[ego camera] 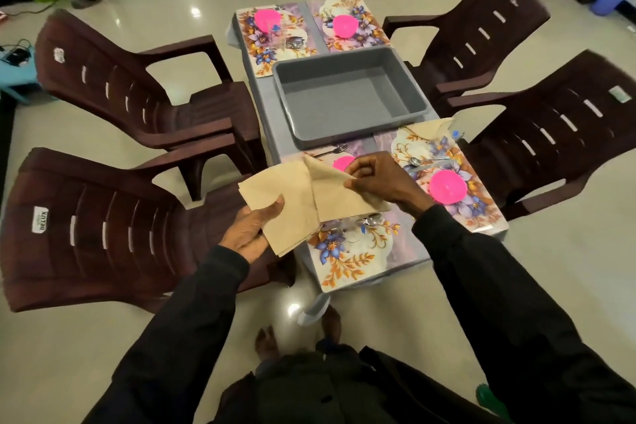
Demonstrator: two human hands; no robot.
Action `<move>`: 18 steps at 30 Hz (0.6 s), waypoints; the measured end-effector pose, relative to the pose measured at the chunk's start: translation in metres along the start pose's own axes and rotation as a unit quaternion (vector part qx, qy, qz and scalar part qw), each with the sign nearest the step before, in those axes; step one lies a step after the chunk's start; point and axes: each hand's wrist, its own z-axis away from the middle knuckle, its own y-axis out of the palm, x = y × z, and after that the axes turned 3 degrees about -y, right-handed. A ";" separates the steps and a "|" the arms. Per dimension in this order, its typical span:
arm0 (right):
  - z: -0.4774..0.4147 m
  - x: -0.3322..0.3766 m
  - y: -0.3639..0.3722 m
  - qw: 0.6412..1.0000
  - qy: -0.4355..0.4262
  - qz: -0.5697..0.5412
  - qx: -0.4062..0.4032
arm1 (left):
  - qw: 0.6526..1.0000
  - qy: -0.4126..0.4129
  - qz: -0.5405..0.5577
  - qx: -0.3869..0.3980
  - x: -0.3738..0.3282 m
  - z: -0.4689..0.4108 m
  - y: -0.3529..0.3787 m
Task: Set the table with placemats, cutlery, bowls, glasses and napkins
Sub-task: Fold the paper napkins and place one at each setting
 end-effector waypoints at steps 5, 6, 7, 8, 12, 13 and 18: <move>0.032 -0.061 -0.045 0.989 0.069 -0.060 -0.119 | 0.998 0.006 0.056 -0.019 0.013 -0.005 0.001; 0.039 -0.077 -0.046 0.981 0.093 -0.086 -0.146 | 0.998 0.004 0.064 -0.024 0.016 -0.005 0.000; 0.046 -0.092 -0.045 0.971 0.119 -0.115 -0.174 | 0.997 0.003 0.067 -0.029 0.018 -0.006 -0.001; 0.054 -0.107 -0.041 0.957 0.145 -0.149 -0.201 | 0.997 0.001 0.069 -0.033 0.022 -0.007 -0.003; 0.078 -0.169 0.002 0.891 0.265 -0.258 -0.265 | 0.995 -0.010 0.074 -0.059 0.033 -0.008 -0.017; 0.082 -0.180 0.018 0.866 0.297 -0.296 -0.274 | 0.995 -0.015 0.076 -0.063 0.035 -0.008 -0.023; 0.086 -0.197 0.095 0.755 0.384 -0.437 -0.303 | 0.993 -0.040 0.082 -0.081 0.043 -0.004 -0.051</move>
